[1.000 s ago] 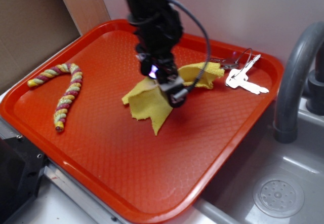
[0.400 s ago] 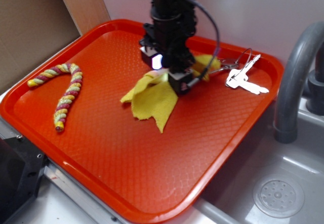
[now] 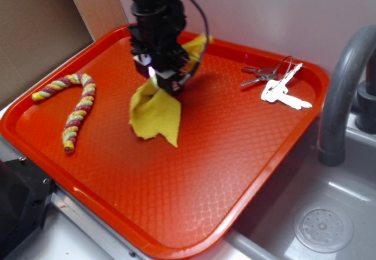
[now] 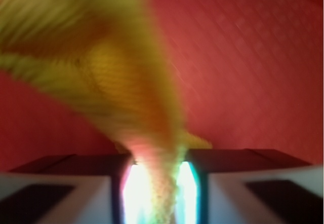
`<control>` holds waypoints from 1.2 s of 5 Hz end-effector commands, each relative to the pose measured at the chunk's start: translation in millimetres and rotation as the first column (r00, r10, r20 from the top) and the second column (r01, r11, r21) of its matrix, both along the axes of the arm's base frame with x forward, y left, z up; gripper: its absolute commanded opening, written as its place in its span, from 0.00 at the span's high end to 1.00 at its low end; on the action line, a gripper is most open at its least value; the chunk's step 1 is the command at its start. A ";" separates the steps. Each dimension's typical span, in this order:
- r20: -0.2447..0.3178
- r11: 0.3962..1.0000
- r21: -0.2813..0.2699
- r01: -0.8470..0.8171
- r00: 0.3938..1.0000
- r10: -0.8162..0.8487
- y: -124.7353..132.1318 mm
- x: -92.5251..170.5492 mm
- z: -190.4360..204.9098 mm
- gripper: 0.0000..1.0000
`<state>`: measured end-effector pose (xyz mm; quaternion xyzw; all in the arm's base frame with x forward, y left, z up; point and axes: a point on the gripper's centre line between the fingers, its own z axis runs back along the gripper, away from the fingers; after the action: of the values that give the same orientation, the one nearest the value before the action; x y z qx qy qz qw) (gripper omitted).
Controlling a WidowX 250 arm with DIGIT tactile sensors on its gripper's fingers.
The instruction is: Grab the yellow cloth.
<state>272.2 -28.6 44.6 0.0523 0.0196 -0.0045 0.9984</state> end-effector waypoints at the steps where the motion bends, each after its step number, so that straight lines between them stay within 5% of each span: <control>1: 0.017 0.998 0.006 -0.061 0.998 0.061 12.5 9.6 5.2 1.00; 2: -0.025 0.995 0.033 -0.099 0.995 0.099 16.3 16.6 1.6 1.00; 3: -0.015 0.994 0.003 -0.106 0.994 0.106 0.1 11.9 51.6 1.00; 4: 0.062 0.983 -0.080 -0.163 0.984 0.169 -17.8 6.1 102.6 1.00; 5: 0.120 0.965 -0.185 -0.186 0.970 0.210 -5.9 -5.1 154.4 1.00; 6: 0.125 0.967 -0.179 -0.181 0.971 0.205 -6.6 -5.6 204.5 1.00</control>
<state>271.7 -35.4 230.0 -0.0281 -0.0155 0.0939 0.9951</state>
